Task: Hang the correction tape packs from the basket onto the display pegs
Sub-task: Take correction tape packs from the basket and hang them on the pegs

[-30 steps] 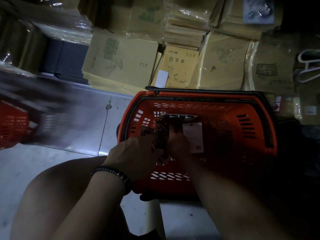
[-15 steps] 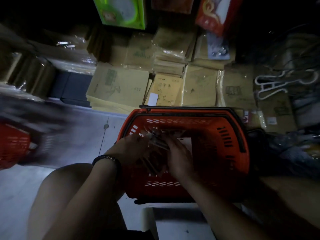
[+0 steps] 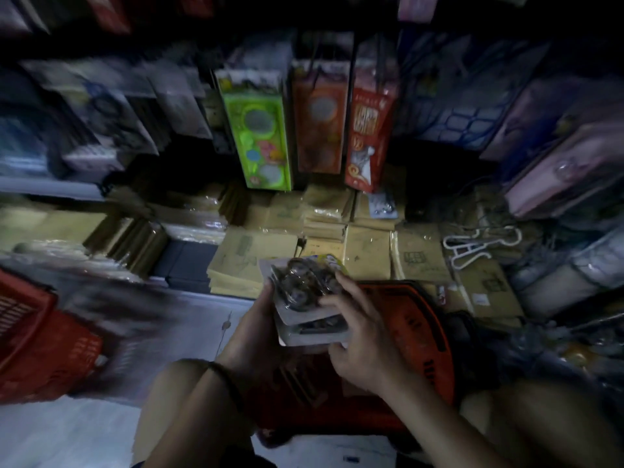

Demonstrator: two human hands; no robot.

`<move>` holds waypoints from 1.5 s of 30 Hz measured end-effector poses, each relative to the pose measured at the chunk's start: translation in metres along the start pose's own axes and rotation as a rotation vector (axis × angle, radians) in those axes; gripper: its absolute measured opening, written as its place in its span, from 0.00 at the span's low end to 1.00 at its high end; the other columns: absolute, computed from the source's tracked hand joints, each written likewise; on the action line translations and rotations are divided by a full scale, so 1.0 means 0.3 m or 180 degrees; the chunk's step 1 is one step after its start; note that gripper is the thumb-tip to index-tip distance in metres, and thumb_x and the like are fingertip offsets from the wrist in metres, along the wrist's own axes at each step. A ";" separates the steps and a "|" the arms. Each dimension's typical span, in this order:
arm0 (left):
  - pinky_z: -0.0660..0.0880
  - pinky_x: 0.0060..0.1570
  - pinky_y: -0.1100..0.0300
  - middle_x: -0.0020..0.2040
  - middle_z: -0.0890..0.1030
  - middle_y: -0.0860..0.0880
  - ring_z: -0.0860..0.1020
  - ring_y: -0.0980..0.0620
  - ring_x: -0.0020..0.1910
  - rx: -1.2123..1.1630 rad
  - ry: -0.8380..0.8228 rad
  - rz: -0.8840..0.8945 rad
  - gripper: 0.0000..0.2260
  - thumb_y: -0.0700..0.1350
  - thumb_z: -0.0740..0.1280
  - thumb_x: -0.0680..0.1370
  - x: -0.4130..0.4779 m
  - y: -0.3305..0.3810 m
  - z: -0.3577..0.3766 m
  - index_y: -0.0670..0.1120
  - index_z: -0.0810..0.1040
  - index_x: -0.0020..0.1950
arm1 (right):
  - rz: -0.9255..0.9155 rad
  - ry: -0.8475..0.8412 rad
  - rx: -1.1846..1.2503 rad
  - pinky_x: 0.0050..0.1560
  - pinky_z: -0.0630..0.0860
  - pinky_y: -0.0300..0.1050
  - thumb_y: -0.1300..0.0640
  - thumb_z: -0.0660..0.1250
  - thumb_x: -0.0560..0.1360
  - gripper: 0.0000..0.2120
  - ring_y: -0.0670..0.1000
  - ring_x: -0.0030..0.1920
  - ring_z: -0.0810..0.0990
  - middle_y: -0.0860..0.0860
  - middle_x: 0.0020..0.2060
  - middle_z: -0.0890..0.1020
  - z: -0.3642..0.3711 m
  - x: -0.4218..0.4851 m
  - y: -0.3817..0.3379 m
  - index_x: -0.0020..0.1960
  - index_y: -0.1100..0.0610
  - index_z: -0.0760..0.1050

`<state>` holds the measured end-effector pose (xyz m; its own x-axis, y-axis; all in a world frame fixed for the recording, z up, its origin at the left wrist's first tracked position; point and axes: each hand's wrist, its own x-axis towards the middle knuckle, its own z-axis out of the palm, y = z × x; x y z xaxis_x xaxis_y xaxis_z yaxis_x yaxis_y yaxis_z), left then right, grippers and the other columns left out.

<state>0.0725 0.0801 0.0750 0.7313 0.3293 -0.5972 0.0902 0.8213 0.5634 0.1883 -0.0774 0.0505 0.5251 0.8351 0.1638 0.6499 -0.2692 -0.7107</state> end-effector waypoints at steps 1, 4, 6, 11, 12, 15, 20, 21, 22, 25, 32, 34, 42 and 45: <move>0.76 0.65 0.35 0.70 0.80 0.39 0.80 0.36 0.68 0.0053 -0.0072 0.0088 0.33 0.69 0.55 0.82 -0.033 0.018 0.035 0.47 0.80 0.72 | -0.0084 0.0017 -0.0055 0.75 0.65 0.61 0.51 0.67 0.69 0.23 0.49 0.81 0.59 0.44 0.82 0.59 -0.053 0.013 -0.028 0.64 0.44 0.74; 0.85 0.48 0.41 0.64 0.84 0.39 0.86 0.38 0.56 0.0272 -0.0295 0.0305 0.27 0.63 0.56 0.84 -0.146 0.083 0.151 0.45 0.84 0.66 | -0.0182 -0.0015 0.0249 0.74 0.65 0.57 0.40 0.71 0.69 0.20 0.43 0.80 0.61 0.42 0.78 0.65 -0.198 0.052 -0.110 0.58 0.45 0.74; 0.85 0.53 0.43 0.67 0.82 0.37 0.84 0.38 0.61 0.0368 -0.0430 0.0537 0.23 0.55 0.60 0.84 -0.195 0.113 0.199 0.45 0.77 0.74 | -0.0138 0.0154 0.0405 0.70 0.70 0.55 0.35 0.73 0.70 0.22 0.43 0.75 0.67 0.43 0.69 0.71 -0.262 0.081 -0.166 0.57 0.45 0.73; 0.74 0.67 0.31 0.69 0.80 0.36 0.78 0.31 0.68 0.0383 -0.0662 0.0806 0.17 0.45 0.61 0.85 -0.284 0.179 0.299 0.49 0.78 0.72 | -0.0111 0.0738 -0.0160 0.65 0.69 0.43 0.27 0.74 0.63 0.44 0.47 0.65 0.70 0.45 0.65 0.73 -0.391 0.148 -0.323 0.72 0.47 0.66; 0.72 0.69 0.29 0.69 0.80 0.36 0.78 0.30 0.68 0.0427 -0.0740 0.0881 0.18 0.43 0.64 0.83 -0.302 0.198 0.316 0.50 0.77 0.73 | -0.0247 0.0780 -0.0293 0.66 0.68 0.43 0.28 0.75 0.63 0.45 0.48 0.66 0.70 0.45 0.65 0.73 -0.423 0.157 -0.348 0.72 0.48 0.67; 0.75 0.65 0.30 0.71 0.79 0.36 0.81 0.33 0.65 0.0499 -0.0886 0.1002 0.31 0.53 0.77 0.74 -0.373 0.272 0.372 0.49 0.75 0.76 | -0.0644 0.0709 -0.0583 0.72 0.67 0.47 0.31 0.75 0.64 0.46 0.46 0.71 0.66 0.44 0.71 0.69 -0.540 0.179 -0.419 0.76 0.50 0.66; 0.74 0.66 0.30 0.70 0.81 0.40 0.80 0.35 0.68 0.0715 -0.1098 0.1145 0.24 0.61 0.57 0.84 -0.489 0.407 0.472 0.50 0.80 0.72 | -0.1362 -0.0176 -0.1296 0.81 0.54 0.46 0.36 0.74 0.69 0.50 0.45 0.83 0.41 0.43 0.82 0.48 -0.754 0.227 -0.547 0.84 0.45 0.53; 0.76 0.63 0.28 0.69 0.82 0.41 0.81 0.35 0.66 0.0746 -0.1116 0.1316 0.19 0.55 0.59 0.85 -0.507 0.427 0.493 0.51 0.79 0.72 | -0.1449 -0.0261 -0.1392 0.79 0.51 0.42 0.39 0.75 0.69 0.51 0.44 0.83 0.38 0.43 0.83 0.45 -0.788 0.238 -0.575 0.84 0.44 0.52; 0.77 0.60 0.28 0.68 0.83 0.42 0.82 0.35 0.65 0.0749 -0.1094 0.1483 0.17 0.50 0.60 0.85 -0.518 0.446 0.511 0.51 0.78 0.72 | -0.1507 -0.0296 -0.1463 0.77 0.50 0.40 0.40 0.76 0.70 0.51 0.43 0.82 0.35 0.43 0.83 0.41 -0.817 0.246 -0.603 0.84 0.42 0.50; 0.72 0.65 0.25 0.69 0.82 0.40 0.80 0.34 0.67 0.0744 -0.1045 0.1752 0.16 0.44 0.59 0.86 -0.556 0.505 0.557 0.51 0.75 0.74 | -0.1617 -0.0151 -0.1665 0.78 0.57 0.47 0.40 0.76 0.69 0.52 0.46 0.82 0.35 0.44 0.83 0.40 -0.883 0.285 -0.675 0.83 0.38 0.49; 0.83 0.52 0.34 0.65 0.84 0.40 0.83 0.35 0.62 0.0911 -0.1141 0.2124 0.17 0.39 0.65 0.82 -0.671 0.697 0.685 0.50 0.76 0.71 | -0.1879 0.0254 -0.2116 0.76 0.67 0.57 0.35 0.75 0.66 0.53 0.51 0.82 0.44 0.48 0.81 0.50 -1.045 0.412 -0.822 0.84 0.41 0.51; 0.83 0.49 0.33 0.63 0.85 0.40 0.85 0.35 0.59 0.0964 -0.0998 0.2427 0.19 0.38 0.67 0.80 -0.695 0.760 0.708 0.51 0.76 0.70 | -0.2023 0.0412 -0.2211 0.76 0.68 0.59 0.35 0.74 0.65 0.54 0.53 0.83 0.47 0.50 0.82 0.52 -1.099 0.468 -0.861 0.84 0.41 0.52; 0.85 0.51 0.51 0.58 0.87 0.46 0.86 0.45 0.57 0.1193 -0.0040 0.4047 0.19 0.35 0.73 0.78 -0.719 1.055 0.743 0.52 0.79 0.65 | -0.2093 0.1007 -0.2929 0.68 0.76 0.61 0.36 0.72 0.62 0.54 0.61 0.82 0.54 0.57 0.81 0.57 -1.334 0.719 -1.063 0.84 0.47 0.58; 0.84 0.53 0.43 0.57 0.87 0.46 0.86 0.43 0.57 0.1293 0.0221 0.4319 0.19 0.41 0.77 0.75 -0.724 1.145 0.743 0.56 0.80 0.63 | -0.1988 0.1155 -0.3326 0.66 0.77 0.61 0.37 0.75 0.63 0.53 0.63 0.80 0.57 0.58 0.81 0.57 -1.399 0.799 -1.127 0.83 0.49 0.60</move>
<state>0.0953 0.1869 0.5254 0.3729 0.7738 0.5120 -0.4508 -0.3312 0.8289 0.3251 0.0124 0.6172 -0.0138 0.8218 0.5696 0.8755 -0.2653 0.4040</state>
